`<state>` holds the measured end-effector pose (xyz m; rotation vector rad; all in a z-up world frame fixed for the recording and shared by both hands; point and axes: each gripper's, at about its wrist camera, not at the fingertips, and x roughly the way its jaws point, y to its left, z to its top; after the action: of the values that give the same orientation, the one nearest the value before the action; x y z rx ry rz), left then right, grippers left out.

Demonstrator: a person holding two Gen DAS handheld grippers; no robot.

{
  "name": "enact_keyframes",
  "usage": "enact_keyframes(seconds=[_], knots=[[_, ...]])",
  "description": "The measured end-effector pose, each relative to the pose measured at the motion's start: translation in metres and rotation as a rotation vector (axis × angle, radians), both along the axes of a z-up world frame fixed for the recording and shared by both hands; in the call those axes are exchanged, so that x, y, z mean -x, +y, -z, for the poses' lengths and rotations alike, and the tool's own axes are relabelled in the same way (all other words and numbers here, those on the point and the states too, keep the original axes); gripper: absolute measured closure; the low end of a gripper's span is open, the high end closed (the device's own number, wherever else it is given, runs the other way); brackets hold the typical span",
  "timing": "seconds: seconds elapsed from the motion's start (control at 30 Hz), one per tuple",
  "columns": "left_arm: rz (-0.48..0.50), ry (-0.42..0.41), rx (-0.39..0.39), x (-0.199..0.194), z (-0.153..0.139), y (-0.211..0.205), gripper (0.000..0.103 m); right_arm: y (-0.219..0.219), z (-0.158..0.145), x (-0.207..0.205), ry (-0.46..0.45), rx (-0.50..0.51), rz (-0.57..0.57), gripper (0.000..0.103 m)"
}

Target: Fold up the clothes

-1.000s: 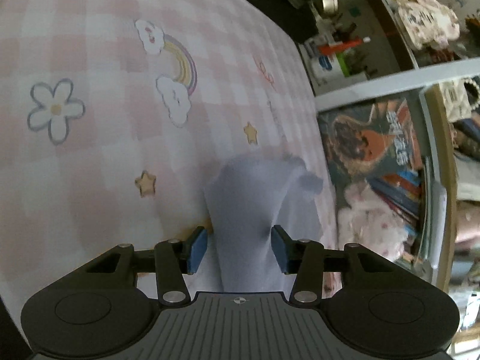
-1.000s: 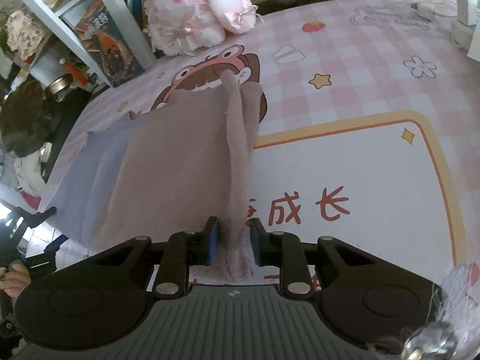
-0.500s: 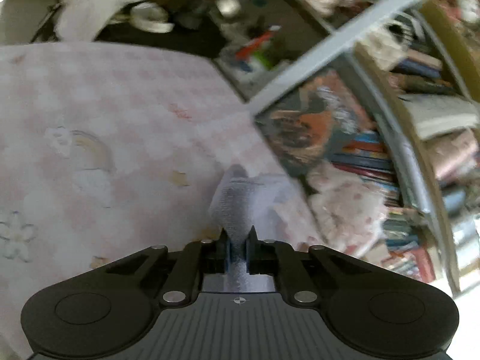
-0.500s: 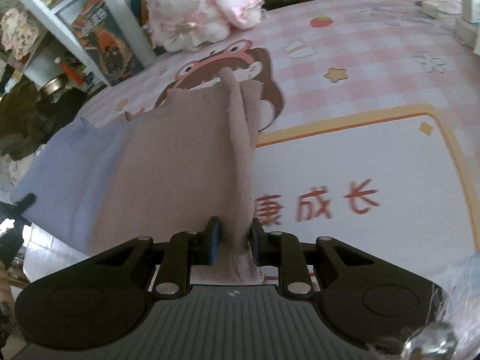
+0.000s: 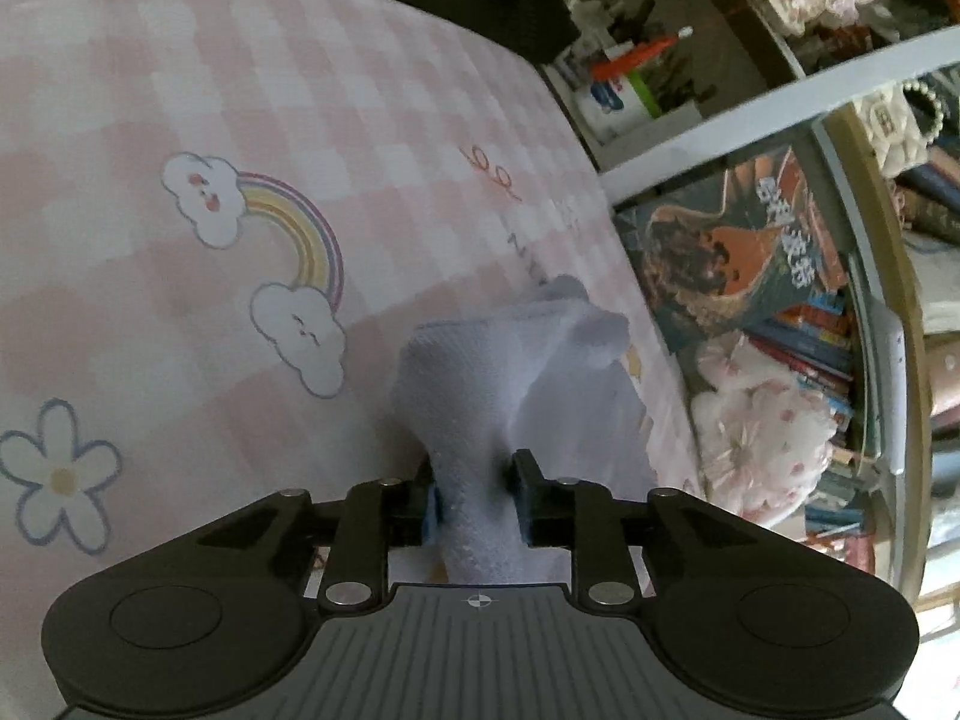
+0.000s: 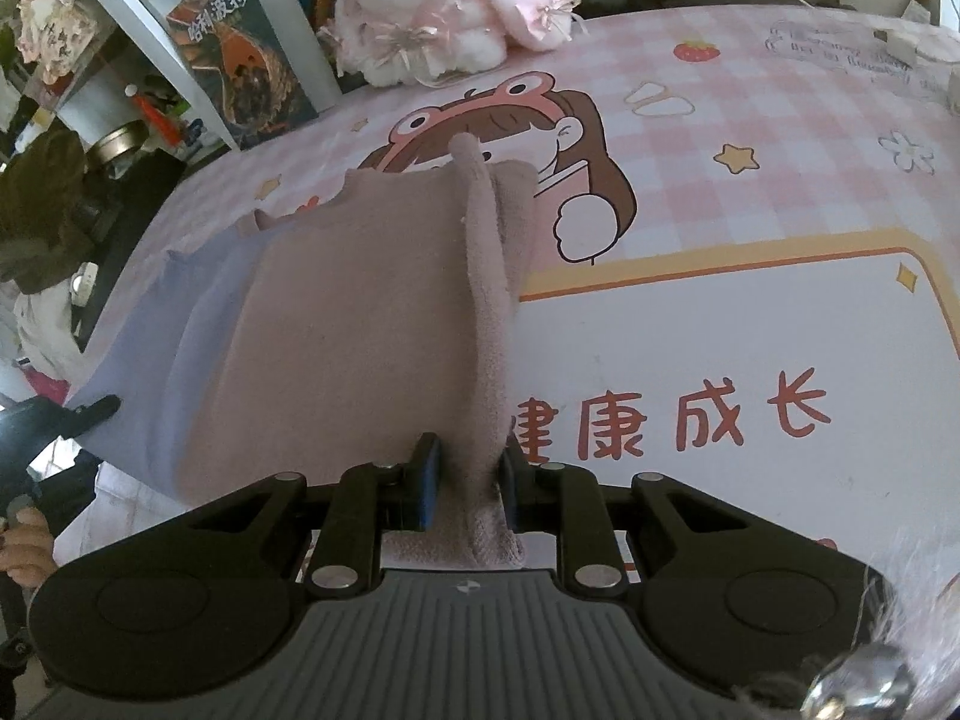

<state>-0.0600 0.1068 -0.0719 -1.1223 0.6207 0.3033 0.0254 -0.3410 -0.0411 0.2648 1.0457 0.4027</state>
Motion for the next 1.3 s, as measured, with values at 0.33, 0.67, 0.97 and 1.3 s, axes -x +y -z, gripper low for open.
enact_keyframes(seconds=[0.33,0.67,0.97,1.3], knots=[[0.056,-0.057,-0.002,-0.005,-0.004,0.006,0.09,0.006,0.0,0.003,-0.003,0.014,0.032,0.084],[0.092,-0.048,0.022,-0.011,0.009,0.024,0.084,0.016,-0.001,0.008,-0.014,0.03,0.061,0.084],[0.103,-0.076,0.046,-0.012,0.014,0.029,0.085,0.02,-0.001,0.013,-0.022,0.034,0.074,0.082],[0.082,-0.054,-0.002,-0.013,0.008,0.022,0.088,0.017,-0.008,0.003,-0.067,0.061,0.012,0.077]])
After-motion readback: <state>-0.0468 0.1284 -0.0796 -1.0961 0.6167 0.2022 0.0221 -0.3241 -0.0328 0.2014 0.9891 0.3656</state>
